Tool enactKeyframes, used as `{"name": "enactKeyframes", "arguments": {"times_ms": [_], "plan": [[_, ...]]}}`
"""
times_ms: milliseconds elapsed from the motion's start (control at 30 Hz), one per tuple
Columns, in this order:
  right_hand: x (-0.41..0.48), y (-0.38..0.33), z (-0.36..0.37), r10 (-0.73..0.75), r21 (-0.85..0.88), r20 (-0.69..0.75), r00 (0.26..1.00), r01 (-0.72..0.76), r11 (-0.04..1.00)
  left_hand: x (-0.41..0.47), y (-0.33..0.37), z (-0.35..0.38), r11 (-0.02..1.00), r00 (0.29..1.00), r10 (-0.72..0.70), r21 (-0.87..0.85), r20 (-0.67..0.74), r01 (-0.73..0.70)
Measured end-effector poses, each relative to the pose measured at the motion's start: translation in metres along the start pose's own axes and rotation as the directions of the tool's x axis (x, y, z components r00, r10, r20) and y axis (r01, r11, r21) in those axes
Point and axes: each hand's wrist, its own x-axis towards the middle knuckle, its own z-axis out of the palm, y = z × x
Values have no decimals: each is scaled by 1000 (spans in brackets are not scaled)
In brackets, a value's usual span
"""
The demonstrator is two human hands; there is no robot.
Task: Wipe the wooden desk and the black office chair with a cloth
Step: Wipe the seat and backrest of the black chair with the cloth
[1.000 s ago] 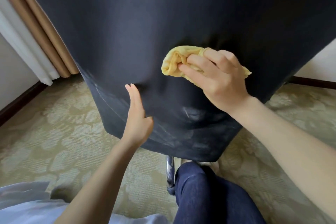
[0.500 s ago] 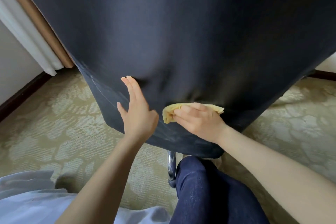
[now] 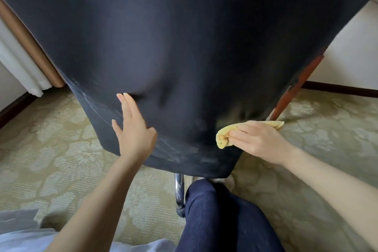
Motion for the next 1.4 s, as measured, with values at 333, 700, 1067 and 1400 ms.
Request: {"name": "enactKeyframes", "arguments": {"times_ms": [333,700,1067,1400], "plan": [[58,44,-62,190,-106,-451,872,-263,959,-40,16,47,982,987,143,-132,78,-132],[87,2,10,330,-104,-562,759,-461,881,-33,19,71,986,994,106,-128,9,-104],[-15,-51,79,161,138,6,987,-160,977,-42,25,84,991,994,105,-89,18,-103],[-20,29,8,-2,24,-158,987,6,1000,-45,37,84,995,999,34,-91,18,-32]]}}
